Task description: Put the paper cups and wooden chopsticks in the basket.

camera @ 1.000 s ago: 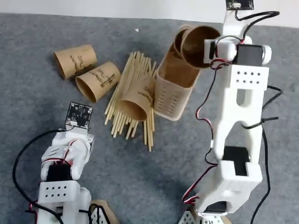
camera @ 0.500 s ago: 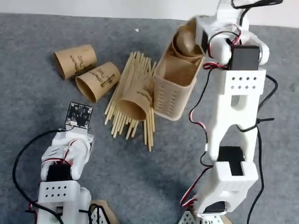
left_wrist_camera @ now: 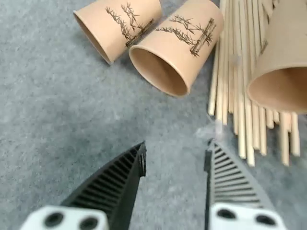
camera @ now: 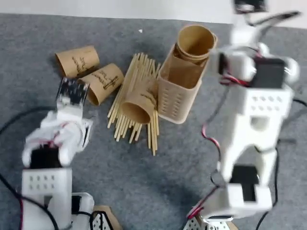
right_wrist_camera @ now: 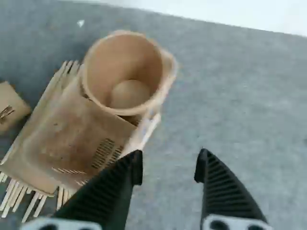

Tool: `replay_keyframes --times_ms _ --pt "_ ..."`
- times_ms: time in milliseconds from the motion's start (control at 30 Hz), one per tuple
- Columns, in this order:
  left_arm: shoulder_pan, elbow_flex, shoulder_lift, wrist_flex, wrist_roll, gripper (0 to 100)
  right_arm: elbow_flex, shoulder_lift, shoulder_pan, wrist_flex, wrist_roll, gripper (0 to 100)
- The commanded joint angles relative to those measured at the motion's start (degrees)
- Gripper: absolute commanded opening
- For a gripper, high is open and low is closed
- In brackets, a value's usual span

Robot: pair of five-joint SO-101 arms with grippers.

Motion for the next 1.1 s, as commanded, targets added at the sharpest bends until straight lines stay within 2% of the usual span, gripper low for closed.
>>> replay_keyframes --times_ms 0,167,233,400,500,633,800,933,1067 --pt "4.79 -15.96 17.63 6.86 -4.92 23 9.54 -16.48 0.92 1.27 3.52 18.0" --pt "10.77 -19.82 26.42 8.00 -11.43 23 39.78 -35.38 5.58 0.92 9.14 18.0" --pt "13.23 -19.30 27.91 5.71 -12.66 23 53.85 -42.86 7.69 -1.63 11.60 18.0" --pt "16.40 -15.69 29.93 -6.07 -12.84 24 91.56 -63.60 10.07 -20.35 12.04 18.0" --pt "16.40 -13.14 32.13 -15.82 -12.84 24 108.44 -74.95 10.15 -24.48 12.04 18.0" --pt "16.40 -12.35 38.02 -26.02 -12.84 24 117.85 -86.55 10.24 -24.66 11.87 18.0" --pt "16.92 -12.70 46.29 -37.36 -12.84 24 119.34 -94.99 11.12 -24.66 11.87 18.0" --pt "17.19 -15.52 51.21 -40.26 -12.57 23 119.43 -95.96 11.03 -24.84 11.87 18.0" --pt "17.01 -19.56 54.46 -40.09 -12.84 13 119.43 -96.04 11.03 -24.84 11.87 18.0"
